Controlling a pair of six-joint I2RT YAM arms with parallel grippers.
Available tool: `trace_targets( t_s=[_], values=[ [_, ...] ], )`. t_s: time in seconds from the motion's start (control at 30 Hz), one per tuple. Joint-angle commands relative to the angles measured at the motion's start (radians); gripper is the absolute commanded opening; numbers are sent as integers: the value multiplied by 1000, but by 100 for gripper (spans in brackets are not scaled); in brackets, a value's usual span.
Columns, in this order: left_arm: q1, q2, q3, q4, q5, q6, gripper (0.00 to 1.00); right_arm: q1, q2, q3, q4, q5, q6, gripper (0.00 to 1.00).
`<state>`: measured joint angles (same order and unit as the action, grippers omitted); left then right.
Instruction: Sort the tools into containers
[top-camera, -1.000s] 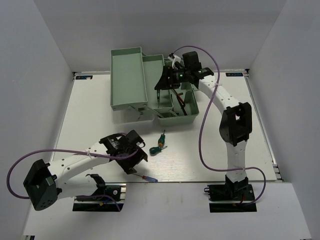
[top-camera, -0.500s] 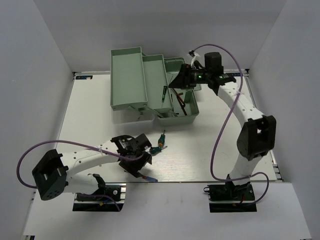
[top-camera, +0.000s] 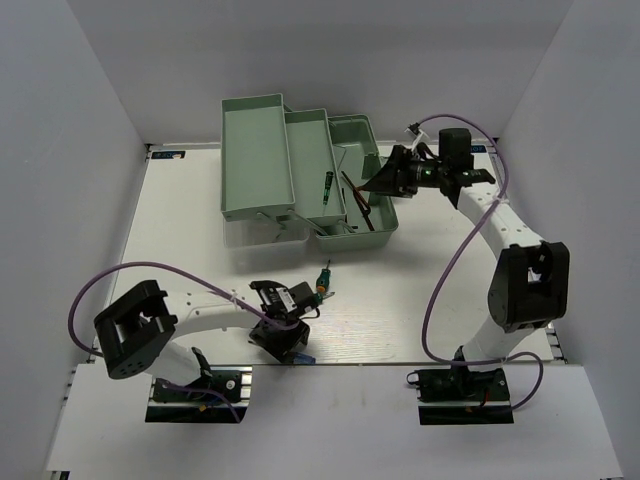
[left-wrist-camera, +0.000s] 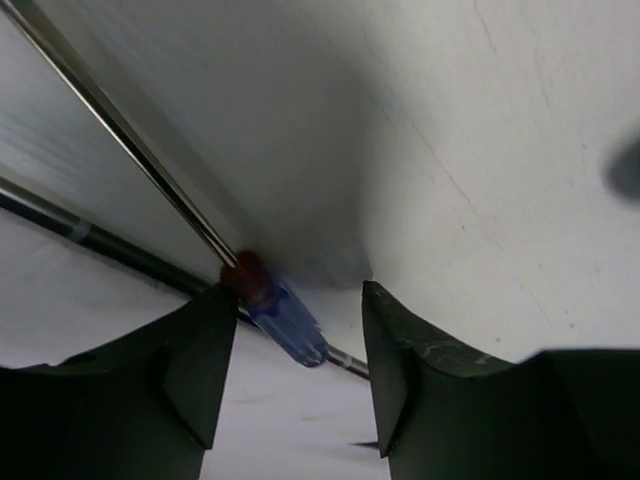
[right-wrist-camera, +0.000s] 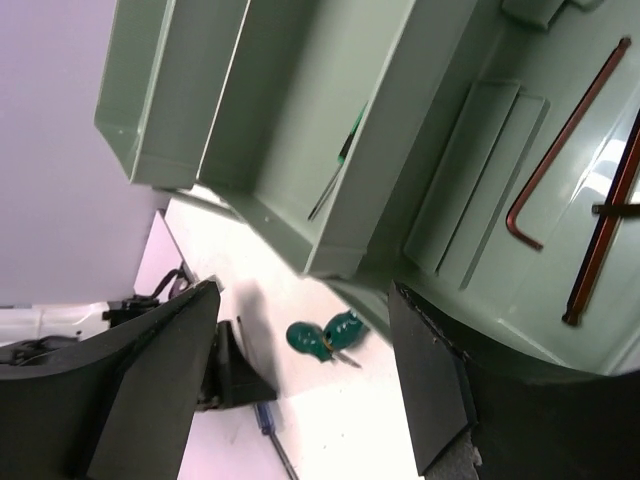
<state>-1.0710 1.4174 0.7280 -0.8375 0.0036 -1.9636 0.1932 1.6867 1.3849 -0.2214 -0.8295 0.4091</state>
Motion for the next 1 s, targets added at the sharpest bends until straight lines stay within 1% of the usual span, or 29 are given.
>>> trace_targets(
  t_s=[0.0,0.1,0.13,0.17,0.23,0.27,0.3,0.33,0.37,0.4,0.43,0.47,0.5,0.53,0.57,0.6,0.63,0.67,0.7,0.73,0.77,0.83,0.87,0.9,0.93,0.97],
  values=[
    [-7,15,-13,49,-47,-21,62,-26,-87,-30,66,-63,19,74],
    [-7,29,-39,70,-68,-21,54,-44,-116,-78,70,-80,22,74],
    [-7,40,-39,71,-80,-21,50,-47,-125,-87,70,-80,17,74],
    [-7,40,-48,81,-80,-21,37,-55,-142,-113,73,-89,19,74],
    [-7,40,-48,81,-109,-3,25,-64,-163,-129,67,-95,4,74],
    [-7,40,-17,81,-126,17,18,-67,-173,-142,50,-102,-27,74],
    [-7,40,13,62,-149,73,9,-70,-185,-142,36,-103,-44,74],
    [-7,40,52,11,-199,115,4,-80,-194,-144,19,-106,-87,68],
    [-7,40,153,-20,-229,162,0,-84,-196,-142,-37,-109,-146,61],
    [-7,69,215,-50,-253,214,0,-87,-208,-142,-56,-124,-179,50],
    [-18,86,347,-116,-308,320,0,-101,-211,-139,-99,-131,-273,37],
    [-33,104,419,-144,-333,381,0,-106,-209,-141,-143,-135,-306,2],
    [-43,126,489,-176,-353,429,0,-118,-216,-138,-197,-157,-344,0],
    [-55,164,627,-207,-394,519,0,-124,-217,-127,-231,-158,-404,0],
    [-81,181,689,-245,-408,561,0,-130,-216,-123,-260,-163,-499,0],
    [-92,192,744,-261,-418,593,0,-139,-216,-124,-342,-183,-536,0],
    [-104,201,836,-261,-441,627,0,-146,-213,-116,-370,-201,-617,0],
    [-128,201,909,-261,-450,702,0,-162,-211,-113,-439,-229,-677,0],
    [-129,212,942,-250,-450,738,0,-166,-209,-112,-464,-235,-741,0],
    [-142,212,976,-241,-461,782,0,-170,-216,-109,-487,-238,-769,2],
    [-142,239,1011,-241,-461,855,0,-179,-213,-107,-522,-243,-830,40],
    [-113,265,1112,-255,-510,939,0,-182,-220,-116,-544,-241,-846,60],
    [-104,278,1145,-277,-540,988,0,-181,-222,-116,-556,-244,-854,65],
    [-69,287,1169,-253,-610,1040,0,-181,-222,-118,-567,-250,-889,66],
    [-47,298,1203,-217,-631,1096,0,-182,-228,-118,-619,-266,-911,61],
    [-20,298,1215,-189,-646,1133,0,-179,-226,-118,-640,-269,-962,49]
  ],
)
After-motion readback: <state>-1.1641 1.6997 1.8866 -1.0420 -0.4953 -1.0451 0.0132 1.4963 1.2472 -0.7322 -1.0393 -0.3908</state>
